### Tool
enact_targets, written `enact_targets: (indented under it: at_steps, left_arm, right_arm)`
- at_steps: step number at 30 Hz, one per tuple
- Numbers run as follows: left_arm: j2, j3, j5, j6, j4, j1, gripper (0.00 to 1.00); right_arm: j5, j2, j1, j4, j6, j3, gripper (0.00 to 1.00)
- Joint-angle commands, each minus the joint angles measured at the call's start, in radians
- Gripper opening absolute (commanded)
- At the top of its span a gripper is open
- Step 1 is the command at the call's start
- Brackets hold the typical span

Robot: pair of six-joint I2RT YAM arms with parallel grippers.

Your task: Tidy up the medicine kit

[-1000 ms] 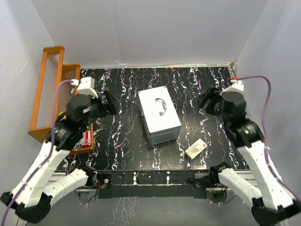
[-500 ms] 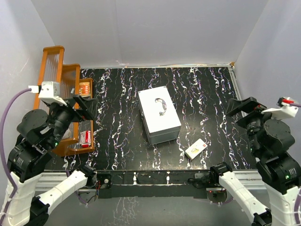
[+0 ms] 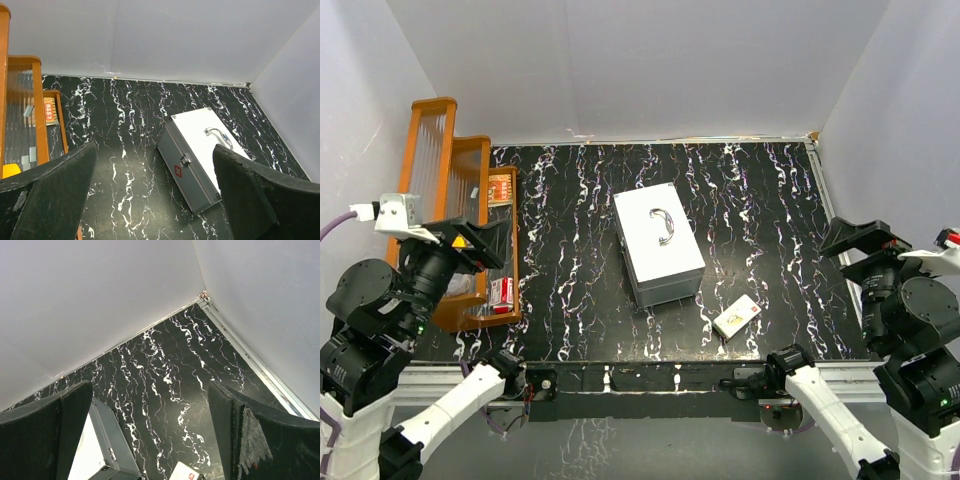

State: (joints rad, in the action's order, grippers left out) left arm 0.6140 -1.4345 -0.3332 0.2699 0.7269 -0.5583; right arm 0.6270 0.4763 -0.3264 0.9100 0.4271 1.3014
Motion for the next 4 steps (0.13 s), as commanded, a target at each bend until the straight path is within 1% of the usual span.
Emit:
enact_targets:
  at_steps: [1,4]
  left_arm:
    - [-0.003,-0.003,-0.027,-0.007,-0.006,0.004,0.99]
    - [-0.016,0.009,-0.029,-0.008,-0.017,0.003,0.99]
  right_arm:
    - [0.021,-0.003,0.001,-0.067,-0.022,0.003,0.98]
    - [0.013,0.001,0.0,-0.078,-0.022,-0.006,0.98]
